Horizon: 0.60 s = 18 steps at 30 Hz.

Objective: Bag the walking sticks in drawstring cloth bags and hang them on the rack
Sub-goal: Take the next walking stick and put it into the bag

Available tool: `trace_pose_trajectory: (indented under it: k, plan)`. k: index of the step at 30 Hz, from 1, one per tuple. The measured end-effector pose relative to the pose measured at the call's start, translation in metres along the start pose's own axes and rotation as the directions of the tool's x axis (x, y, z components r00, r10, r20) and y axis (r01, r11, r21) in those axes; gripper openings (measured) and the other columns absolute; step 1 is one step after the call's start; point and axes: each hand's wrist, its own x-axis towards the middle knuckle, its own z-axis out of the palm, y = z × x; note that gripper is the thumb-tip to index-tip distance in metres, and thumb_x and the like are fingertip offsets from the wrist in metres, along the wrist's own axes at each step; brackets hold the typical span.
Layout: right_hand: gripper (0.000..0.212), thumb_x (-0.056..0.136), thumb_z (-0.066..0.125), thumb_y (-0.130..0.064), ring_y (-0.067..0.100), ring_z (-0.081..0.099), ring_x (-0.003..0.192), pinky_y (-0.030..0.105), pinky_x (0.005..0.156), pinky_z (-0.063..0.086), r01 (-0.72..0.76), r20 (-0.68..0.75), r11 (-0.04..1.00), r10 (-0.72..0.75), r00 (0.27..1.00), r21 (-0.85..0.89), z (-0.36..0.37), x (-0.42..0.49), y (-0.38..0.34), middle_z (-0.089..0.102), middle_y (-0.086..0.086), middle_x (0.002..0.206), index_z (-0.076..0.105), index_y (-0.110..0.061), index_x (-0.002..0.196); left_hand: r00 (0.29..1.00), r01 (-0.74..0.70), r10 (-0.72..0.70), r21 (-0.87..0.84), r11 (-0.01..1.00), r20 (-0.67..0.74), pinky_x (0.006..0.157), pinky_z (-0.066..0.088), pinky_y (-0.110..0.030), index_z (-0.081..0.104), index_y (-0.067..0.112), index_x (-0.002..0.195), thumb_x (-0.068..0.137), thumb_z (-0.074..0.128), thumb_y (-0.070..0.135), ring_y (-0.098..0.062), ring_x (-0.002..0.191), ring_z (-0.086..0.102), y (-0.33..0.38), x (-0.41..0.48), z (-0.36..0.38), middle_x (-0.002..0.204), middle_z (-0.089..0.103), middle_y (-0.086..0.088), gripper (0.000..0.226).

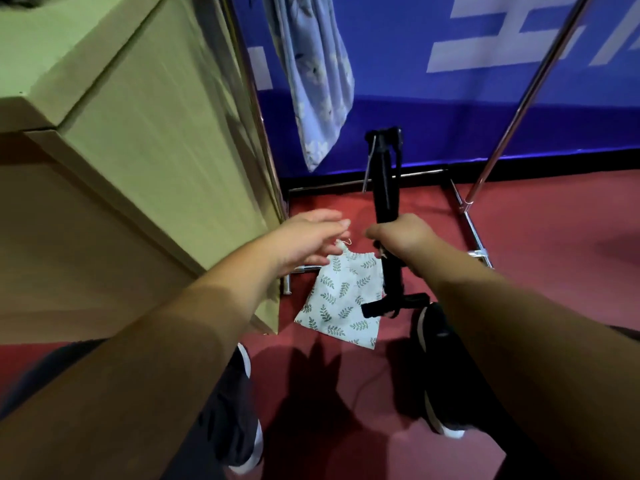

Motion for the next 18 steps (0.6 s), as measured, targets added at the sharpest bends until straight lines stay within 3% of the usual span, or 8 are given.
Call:
trace_pose_trajectory:
  k: [2,4,6,9,10,13,17,18]
  plan:
    - [0.014,0.088,0.075,-0.016,0.026,0.067,0.062,0.027,0.054,0.057,-0.096,-0.019,0.994,0.097,0.995,0.06,0.003,0.02,0.021,0.07,0.011,0.075,0.069,-0.005,0.082,0.995,0.083,-0.08,0.061,0.995,-0.053,0.092,0.061,-0.041,0.064,0.021,0.124,0.106,0.063,0.038,-0.024,0.101,0.076,-0.016,0.03,0.007,0.122,0.077,-0.003,0.025]
    - [0.008,0.094,0.067,-0.007,0.022,0.058,0.056,0.016,0.038,0.044,-0.191,-0.024,0.978,0.193,0.981,0.085,0.008,0.044,0.045,0.063,0.012,0.074,0.066,-0.001,0.089,0.99,0.123,-0.113,0.134,0.983,-0.081,0.077,0.058,-0.035,0.066,0.018,0.107,0.107,0.061,0.035,-0.02,0.086,0.073,-0.032,0.066,0.012,0.112,0.076,-0.005,0.018]
    - [0.012,0.094,0.066,-0.009,0.024,0.06,0.055,0.019,0.04,0.046,-0.277,-0.055,0.958,0.282,0.958,0.08,0.014,0.071,0.071,0.063,0.012,0.069,0.067,0.003,0.093,0.993,0.102,-0.078,0.334,0.937,-0.085,0.071,0.052,-0.032,0.068,0.013,0.096,0.106,0.06,0.03,-0.02,0.081,0.067,-0.048,0.101,0.016,0.1,0.073,-0.007,0.021]
    - [0.026,0.093,0.066,-0.015,0.029,0.066,0.058,0.038,0.064,0.065,-0.414,-0.069,0.91,0.416,0.907,0.034,0.027,0.113,0.107,0.069,0.011,0.061,0.072,0.007,0.106,0.994,0.108,-0.067,0.595,0.797,-0.092,0.084,0.053,-0.035,0.075,0.003,0.107,0.104,0.06,0.026,-0.024,0.093,0.067,-0.072,0.149,0.018,0.104,0.075,-0.01,0.027]
    - [0.025,0.094,0.066,-0.013,0.028,0.067,0.059,0.039,0.064,0.065,-0.452,-0.057,0.891,0.454,0.889,0.044,0.032,0.125,0.119,0.069,0.011,0.064,0.072,0.007,0.108,0.992,0.126,-0.083,0.624,0.771,-0.098,0.092,0.054,-0.035,0.075,0.004,0.113,0.104,0.06,0.028,-0.027,0.102,0.069,-0.081,0.165,0.018,0.112,0.076,-0.011,0.029]
    - [0.022,0.094,0.066,-0.009,0.028,0.067,0.065,0.033,0.052,0.055,-0.494,-0.03,0.867,0.497,0.867,0.069,0.046,0.15,0.138,0.069,0.013,0.083,0.069,0.006,0.11,0.986,0.168,-0.119,0.651,0.74,-0.119,0.1,0.05,-0.034,0.069,0.008,0.13,0.108,0.056,0.034,-0.032,0.12,0.065,-0.105,0.204,0.019,0.13,0.071,-0.014,0.036]
    - [0.021,0.089,0.068,-0.011,0.03,0.068,0.064,0.047,0.073,0.067,-0.519,0.029,0.843,0.521,0.853,0.138,0.067,0.178,0.157,0.064,0.015,0.084,0.065,0.0,0.107,0.982,0.185,-0.126,0.641,0.745,-0.137,0.105,0.049,-0.035,0.064,0.01,0.138,0.107,0.059,0.039,-0.034,0.127,0.062,-0.131,0.247,0.015,0.138,0.066,-0.014,0.042]
    - [0.021,0.09,0.068,-0.011,0.028,0.067,0.062,0.046,0.072,0.067,-0.524,0.05,0.837,0.523,0.851,0.16,0.073,0.185,0.161,0.063,0.014,0.082,0.064,0.0,0.108,0.982,0.189,-0.122,0.638,0.747,-0.147,0.106,0.049,-0.035,0.062,0.011,0.139,0.105,0.061,0.041,-0.034,0.128,0.062,-0.138,0.256,0.013,0.139,0.065,-0.014,0.045]
